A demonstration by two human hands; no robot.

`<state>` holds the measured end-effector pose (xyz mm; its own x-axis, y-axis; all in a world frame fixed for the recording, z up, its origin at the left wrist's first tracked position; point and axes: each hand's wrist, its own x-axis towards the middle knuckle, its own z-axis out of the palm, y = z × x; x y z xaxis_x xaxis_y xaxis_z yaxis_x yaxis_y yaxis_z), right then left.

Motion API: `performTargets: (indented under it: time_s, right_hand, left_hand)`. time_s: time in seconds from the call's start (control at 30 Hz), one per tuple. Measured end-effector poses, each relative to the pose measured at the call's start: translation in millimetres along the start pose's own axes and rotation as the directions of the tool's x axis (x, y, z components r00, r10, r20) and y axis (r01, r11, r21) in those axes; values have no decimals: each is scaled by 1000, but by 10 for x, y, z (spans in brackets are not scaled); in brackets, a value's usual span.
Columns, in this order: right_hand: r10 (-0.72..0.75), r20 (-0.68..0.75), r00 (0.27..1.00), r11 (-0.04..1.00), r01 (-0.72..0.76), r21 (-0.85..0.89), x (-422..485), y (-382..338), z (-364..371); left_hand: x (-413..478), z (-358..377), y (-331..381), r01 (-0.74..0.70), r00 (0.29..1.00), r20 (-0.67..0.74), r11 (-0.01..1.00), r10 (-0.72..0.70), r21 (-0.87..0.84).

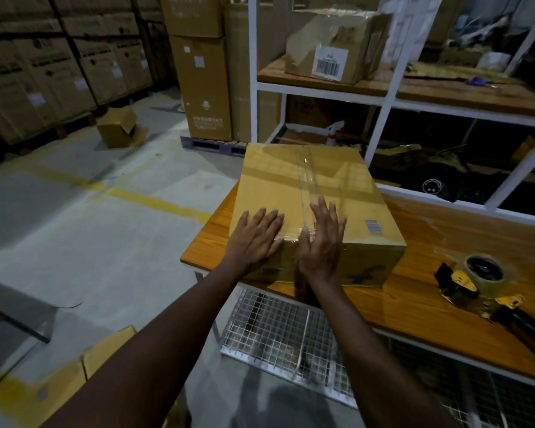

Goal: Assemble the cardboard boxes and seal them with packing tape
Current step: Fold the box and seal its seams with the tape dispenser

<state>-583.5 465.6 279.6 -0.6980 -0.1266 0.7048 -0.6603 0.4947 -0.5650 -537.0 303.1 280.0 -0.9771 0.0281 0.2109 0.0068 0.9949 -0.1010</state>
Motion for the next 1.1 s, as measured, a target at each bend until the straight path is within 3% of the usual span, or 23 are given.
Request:
performTargets:
  time_s: [0.13, 0.27, 0.5, 0.6, 0.67, 0.8, 0.97, 1.1]
  right_hand:
    - [-116, 62, 991, 966, 127, -226, 325, -25, 131]
    - [40, 69, 997, 918, -9, -396, 124, 621, 33]
    - [41, -63, 997, 923, -62, -380, -111, 1056, -224]
    - [132, -232, 964, 962, -181, -205, -40, 918, -224]
    - [136, -309, 941, 978, -177, -110, 120, 737, -230]
    - [-40, -224, 974, 981, -5, -195, 503, 541, -125]
    - [21, -211, 977, 952, -83, -293, 290, 1008, -165]
    - [-36, -168, 985, 941, -23, -338, 143, 1284, -282]
  left_hand:
    - [-17, 139, -36, -35, 991, -132, 999, 38, 23]
    - [18, 178, -100, -79, 969, -230, 994, 95, 75]
    - [49, 192, -84, -89, 955, -277, 992, 110, 85]
    - [58, 173, -36, -33, 964, -263, 999, 41, 34]
    - [115, 134, 56, 9, 966, -258, 1000, -5, 14]
    - [404, 38, 423, -22, 971, -237, 997, 40, 77]
    - [445, 112, 440, -93, 977, -181, 987, 116, 134]
    - [425, 171, 420, -117, 971, -192, 983, 143, 139]
